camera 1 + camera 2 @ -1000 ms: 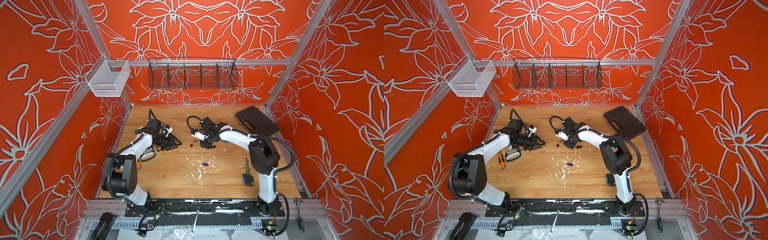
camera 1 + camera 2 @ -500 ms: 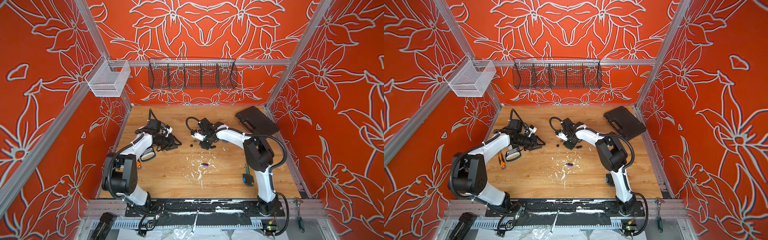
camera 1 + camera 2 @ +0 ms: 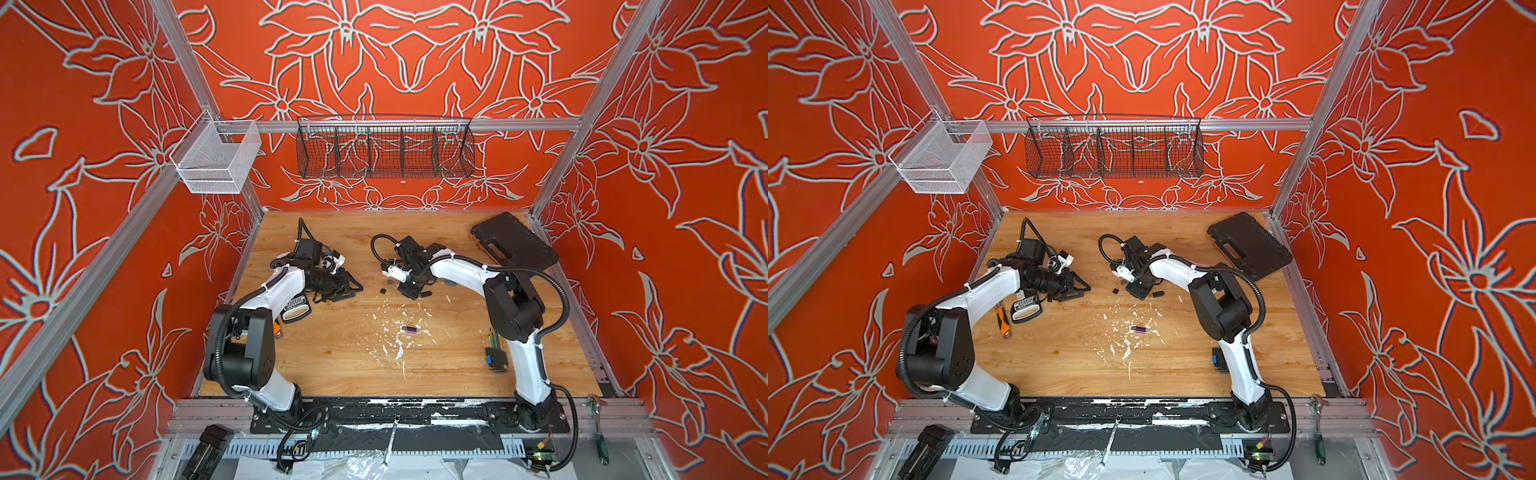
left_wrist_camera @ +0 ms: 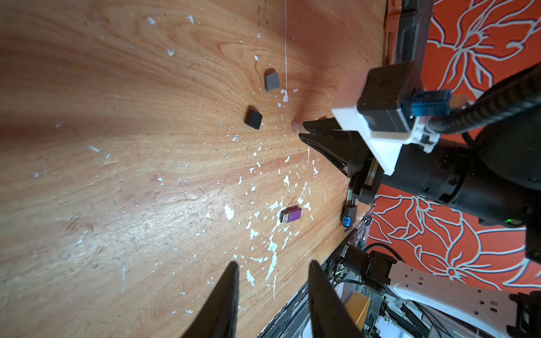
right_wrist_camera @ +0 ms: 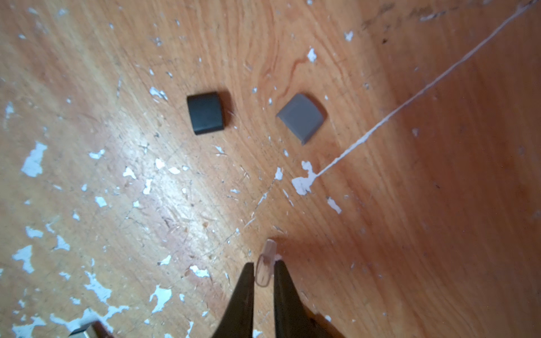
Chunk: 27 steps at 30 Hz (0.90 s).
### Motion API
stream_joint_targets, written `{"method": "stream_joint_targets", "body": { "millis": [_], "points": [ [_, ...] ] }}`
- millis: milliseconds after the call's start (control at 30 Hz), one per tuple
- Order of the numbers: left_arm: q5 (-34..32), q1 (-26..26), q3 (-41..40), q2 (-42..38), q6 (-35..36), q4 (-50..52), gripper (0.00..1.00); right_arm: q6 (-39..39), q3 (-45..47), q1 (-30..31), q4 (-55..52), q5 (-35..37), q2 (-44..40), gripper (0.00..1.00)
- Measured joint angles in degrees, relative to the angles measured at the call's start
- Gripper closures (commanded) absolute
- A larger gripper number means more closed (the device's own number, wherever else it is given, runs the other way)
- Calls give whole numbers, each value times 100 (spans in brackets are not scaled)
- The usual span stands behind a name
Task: Close the usb drive cover
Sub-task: Pick up the cover from the center of the board.
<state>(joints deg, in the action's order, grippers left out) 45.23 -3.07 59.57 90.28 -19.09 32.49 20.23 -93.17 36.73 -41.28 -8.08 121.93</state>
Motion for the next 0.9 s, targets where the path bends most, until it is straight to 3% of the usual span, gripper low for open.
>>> {"method": "stream_joint_targets", "body": {
  "millis": [233, 500, 700, 900],
  "points": [
    [-2, 0, 0, 11, 4, 4, 62, -15, -59, 0, -39, -20, 76, 95],
    [4, 0, 0, 11, 20, -9, 62, -120, -63, -7, -35, -254, 72, 95],
    [138, -33, -221, -98, -92, -417, 62, -284, 74, -96, 273, -1001, -221, 95],
    [201, -173, -962, -831, -358, -1414, 64, -605, 173, -372, 748, -2159, -715, 95]
  ]
}}
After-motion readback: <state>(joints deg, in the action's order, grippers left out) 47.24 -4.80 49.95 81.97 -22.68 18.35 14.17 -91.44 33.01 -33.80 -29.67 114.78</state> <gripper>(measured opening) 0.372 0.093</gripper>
